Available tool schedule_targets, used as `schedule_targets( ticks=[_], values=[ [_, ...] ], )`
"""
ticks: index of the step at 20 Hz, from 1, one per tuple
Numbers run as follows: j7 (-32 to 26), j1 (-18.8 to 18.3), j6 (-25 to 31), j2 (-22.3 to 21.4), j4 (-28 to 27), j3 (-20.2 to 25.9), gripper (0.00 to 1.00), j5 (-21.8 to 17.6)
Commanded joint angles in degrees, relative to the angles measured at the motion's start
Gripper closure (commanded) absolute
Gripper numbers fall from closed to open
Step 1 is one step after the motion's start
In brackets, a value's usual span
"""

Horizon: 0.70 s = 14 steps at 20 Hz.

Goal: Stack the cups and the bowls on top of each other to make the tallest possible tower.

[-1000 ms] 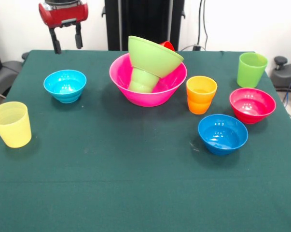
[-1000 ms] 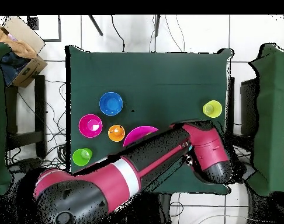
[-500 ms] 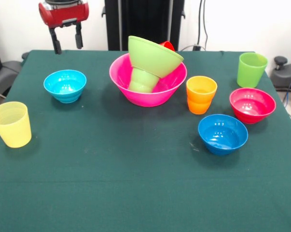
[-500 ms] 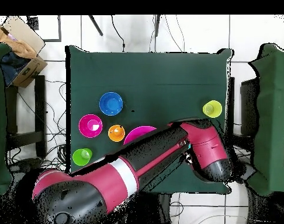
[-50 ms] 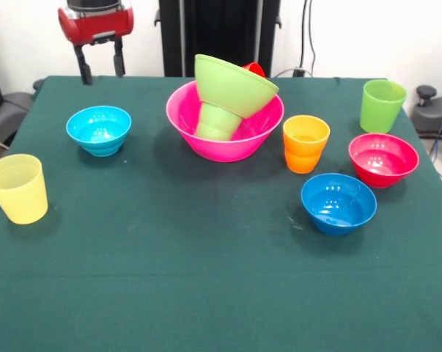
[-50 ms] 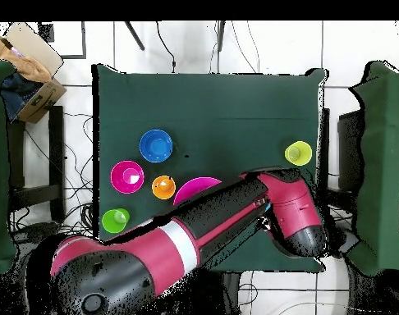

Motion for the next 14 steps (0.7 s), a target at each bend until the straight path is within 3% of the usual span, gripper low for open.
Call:
schedule_targets(
  ticks=[1, 6, 11, 14],
  values=[
    [-1.55, -2.60, 4.95, 0.99, -2.14, 12.00, 0.00, 5.42],
    [-5.62, -4.05, 3.70, -0.16, -1.45, 13.12, 0.00, 6.99],
    [-17.66, -8.63, 0.70, -3.93, 1.77, 17.40, 0.00, 11.92],
    [-21.52, -11.09, -1.51, -5.46, 3.62, 19.39, 0.00, 14.23]
  ],
)
